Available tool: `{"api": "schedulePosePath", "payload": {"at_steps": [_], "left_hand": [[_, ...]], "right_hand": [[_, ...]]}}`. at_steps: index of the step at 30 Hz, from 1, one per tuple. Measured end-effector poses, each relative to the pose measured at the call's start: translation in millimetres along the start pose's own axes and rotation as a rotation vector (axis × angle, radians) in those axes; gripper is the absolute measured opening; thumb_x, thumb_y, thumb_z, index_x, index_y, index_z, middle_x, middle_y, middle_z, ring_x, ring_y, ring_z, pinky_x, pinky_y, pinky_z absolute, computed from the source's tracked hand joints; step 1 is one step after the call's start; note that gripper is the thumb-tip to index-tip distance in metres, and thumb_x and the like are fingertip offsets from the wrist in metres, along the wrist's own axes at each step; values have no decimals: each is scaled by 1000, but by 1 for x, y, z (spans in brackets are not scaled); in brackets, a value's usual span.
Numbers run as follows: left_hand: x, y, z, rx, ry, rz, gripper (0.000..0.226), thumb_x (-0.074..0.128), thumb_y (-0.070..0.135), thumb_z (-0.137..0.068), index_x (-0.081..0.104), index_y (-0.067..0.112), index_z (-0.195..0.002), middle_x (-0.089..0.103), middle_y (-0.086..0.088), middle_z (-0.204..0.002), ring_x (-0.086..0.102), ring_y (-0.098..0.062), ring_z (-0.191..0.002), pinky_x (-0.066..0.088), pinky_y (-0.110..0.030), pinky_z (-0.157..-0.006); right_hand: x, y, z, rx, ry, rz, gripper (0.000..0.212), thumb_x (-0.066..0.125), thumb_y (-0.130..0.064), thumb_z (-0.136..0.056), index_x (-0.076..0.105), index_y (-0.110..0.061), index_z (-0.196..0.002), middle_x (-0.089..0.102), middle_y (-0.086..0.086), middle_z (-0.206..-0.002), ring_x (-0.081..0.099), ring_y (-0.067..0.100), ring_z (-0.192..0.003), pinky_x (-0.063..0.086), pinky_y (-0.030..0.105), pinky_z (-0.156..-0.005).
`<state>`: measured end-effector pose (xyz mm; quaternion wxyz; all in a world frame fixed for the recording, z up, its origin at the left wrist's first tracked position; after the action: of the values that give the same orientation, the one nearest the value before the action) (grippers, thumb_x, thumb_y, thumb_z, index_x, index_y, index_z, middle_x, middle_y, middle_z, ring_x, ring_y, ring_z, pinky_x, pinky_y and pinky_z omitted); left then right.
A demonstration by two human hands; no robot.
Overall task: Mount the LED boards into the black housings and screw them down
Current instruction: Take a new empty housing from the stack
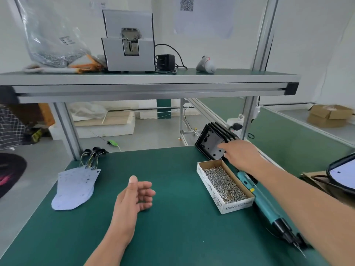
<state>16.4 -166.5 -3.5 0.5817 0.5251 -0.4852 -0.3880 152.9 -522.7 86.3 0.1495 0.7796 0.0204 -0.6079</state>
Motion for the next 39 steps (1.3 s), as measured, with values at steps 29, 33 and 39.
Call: {"api": "schedulePosePath", "payload": {"at_steps": [29, 33, 39], "left_hand": [[-2, -2, 0, 15, -6, 24, 73, 43, 71, -93, 79, 9, -103, 78, -19, -95, 72, -23, -80, 58, -39, -74], [-2, -1, 1, 14, -8, 30, 71, 44, 72, -92, 81, 12, -100, 78, -19, -95, 71, -24, -80, 59, -38, -74], [-1, 0, 2, 11, -13, 40, 74, 44, 72, -91, 79, 7, -104, 78, -19, -95, 71, -23, -79, 57, -38, -74]], "right_hand": [[3, 0, -4, -64, 56, 166, 35, 46, 8, -79, 53, -17, -102, 49, -1, -81, 52, 26, -70, 38, 37, -56], [2, 3, -7, -28, 83, 107, 39, 49, 8, -81, 58, -18, -107, 53, 0, -83, 59, 29, -72, 42, 37, -54], [-1, 1, 0, -2, 126, 84, 29, 56, 0, -89, 55, -22, -108, 44, -6, -76, 53, 26, -68, 42, 35, -53]]}}
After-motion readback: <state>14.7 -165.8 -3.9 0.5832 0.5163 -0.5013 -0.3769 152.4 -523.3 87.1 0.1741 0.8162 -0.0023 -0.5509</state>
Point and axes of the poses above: each hand's wrist, its own z-axis away from the middle knuckle, its own x-axis out of the palm, y = z × x, the point moved 1 cm from there along -z, towards the middle knuckle
